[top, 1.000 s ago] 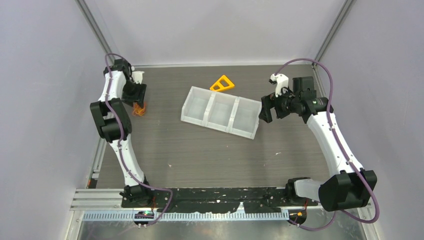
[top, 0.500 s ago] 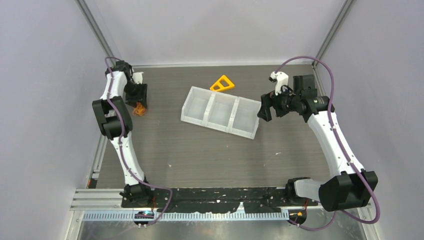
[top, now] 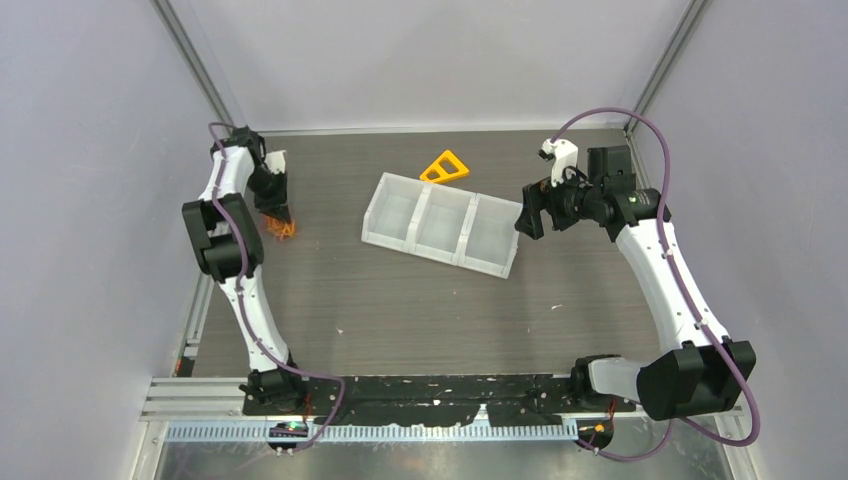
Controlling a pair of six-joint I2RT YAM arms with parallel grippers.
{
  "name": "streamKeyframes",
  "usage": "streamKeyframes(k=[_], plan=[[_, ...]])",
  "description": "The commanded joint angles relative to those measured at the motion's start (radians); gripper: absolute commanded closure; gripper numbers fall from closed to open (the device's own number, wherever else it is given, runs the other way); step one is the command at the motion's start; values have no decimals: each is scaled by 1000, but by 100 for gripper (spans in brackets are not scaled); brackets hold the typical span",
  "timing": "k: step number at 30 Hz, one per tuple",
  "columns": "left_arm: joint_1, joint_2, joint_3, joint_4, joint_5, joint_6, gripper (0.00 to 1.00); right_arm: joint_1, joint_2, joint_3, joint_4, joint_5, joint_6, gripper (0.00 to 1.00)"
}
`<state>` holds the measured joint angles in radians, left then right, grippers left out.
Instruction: Untangle the cables
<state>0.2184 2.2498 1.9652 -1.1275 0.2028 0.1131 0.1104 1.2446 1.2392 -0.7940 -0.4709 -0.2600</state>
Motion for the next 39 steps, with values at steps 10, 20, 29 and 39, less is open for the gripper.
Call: streamKeyframes(k=[10, 20, 29, 39], plan=[[-190, -815, -624, 74, 546, 93, 100, 63, -10, 53, 62, -229, 120, 5], [-607, -1235, -1000, 785, 855, -275, 100, 194, 46, 17, 337, -562, 487, 5], [-825, -1211, -1005, 904, 785, -217, 100, 364, 107, -103, 605, -639, 712, 5], [-845, -1241, -1007, 889, 625, -37, 100, 434, 69, -388, 1136, -705, 1154, 5]])
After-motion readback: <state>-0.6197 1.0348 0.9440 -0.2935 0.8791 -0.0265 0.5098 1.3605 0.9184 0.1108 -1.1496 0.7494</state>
